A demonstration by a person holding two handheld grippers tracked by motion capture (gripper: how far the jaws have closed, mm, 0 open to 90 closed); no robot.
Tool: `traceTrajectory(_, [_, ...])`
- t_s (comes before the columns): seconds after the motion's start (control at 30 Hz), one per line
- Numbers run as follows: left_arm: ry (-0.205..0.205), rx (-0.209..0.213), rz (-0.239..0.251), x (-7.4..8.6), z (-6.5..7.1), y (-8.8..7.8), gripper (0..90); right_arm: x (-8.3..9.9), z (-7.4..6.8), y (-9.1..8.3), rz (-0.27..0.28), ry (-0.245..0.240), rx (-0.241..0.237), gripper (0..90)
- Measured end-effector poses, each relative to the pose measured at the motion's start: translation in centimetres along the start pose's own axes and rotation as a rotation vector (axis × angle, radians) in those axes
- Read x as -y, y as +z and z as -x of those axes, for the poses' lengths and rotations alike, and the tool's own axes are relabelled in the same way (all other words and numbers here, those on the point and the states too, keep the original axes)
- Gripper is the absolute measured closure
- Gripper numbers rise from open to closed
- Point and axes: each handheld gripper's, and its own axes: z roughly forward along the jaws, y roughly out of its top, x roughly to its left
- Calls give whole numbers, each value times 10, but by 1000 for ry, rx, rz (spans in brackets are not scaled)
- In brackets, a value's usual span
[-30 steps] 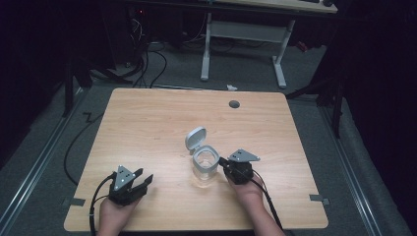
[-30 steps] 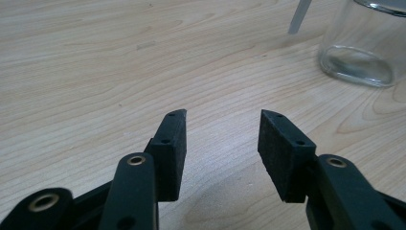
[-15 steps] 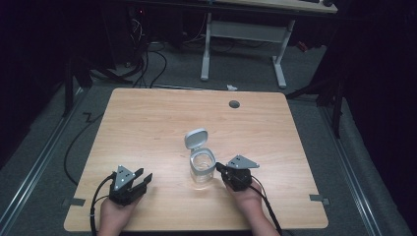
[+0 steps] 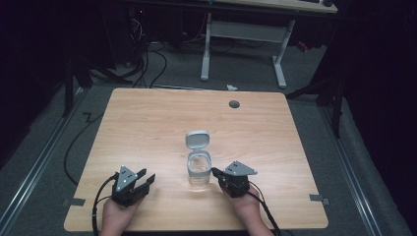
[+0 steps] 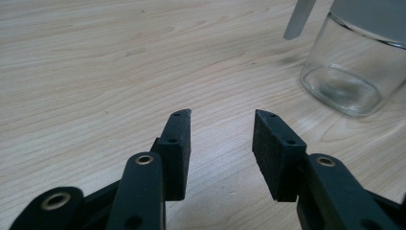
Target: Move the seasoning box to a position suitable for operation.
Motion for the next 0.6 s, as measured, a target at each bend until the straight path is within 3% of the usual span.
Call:
traceTrajectory(0.3, [14,48,-22,8,17,1,573,1,-5,-2,11,-6,-7,900])
traceTrajectory(0.53, [34,139,-57,21,43,-1,586,2,-2,-8,19,6,3,900])
traceTrajectory(0.6, [35,146,-60,23,47,0,588,2,-1,-9,18,11,7,900])
